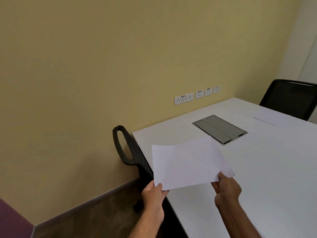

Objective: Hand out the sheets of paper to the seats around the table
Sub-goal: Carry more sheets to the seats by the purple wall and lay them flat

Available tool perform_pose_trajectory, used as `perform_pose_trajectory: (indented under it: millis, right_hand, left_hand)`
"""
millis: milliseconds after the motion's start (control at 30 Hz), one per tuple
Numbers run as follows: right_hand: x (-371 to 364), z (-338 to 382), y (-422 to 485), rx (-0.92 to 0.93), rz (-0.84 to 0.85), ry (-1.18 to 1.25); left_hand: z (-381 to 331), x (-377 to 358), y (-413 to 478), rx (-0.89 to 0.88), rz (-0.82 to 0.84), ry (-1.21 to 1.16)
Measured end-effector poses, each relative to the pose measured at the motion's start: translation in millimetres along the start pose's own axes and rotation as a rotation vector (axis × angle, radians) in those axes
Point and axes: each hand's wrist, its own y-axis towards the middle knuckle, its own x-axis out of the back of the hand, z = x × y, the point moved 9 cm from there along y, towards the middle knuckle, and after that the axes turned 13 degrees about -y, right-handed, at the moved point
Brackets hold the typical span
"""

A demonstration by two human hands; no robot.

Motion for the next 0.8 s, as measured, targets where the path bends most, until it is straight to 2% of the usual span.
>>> perform_pose_trajectory:
  millis: [300, 633, 800]
  right_hand:
    - [-82, -14, 149, 0.030, -0.018, -0.116]
    - [-158, -82, 246, 0.034, -0.015, -0.306]
    - [-197, -111, 291, 0.093, 0.002, -0.447]
  left_hand:
    - [45, -55, 132, 0.058, -0.052, 0.009]
    - [91, -57, 260, 0.112, -0.158, 0.008]
    - [109, -49, 313, 0.041, -0.240, 0.120]
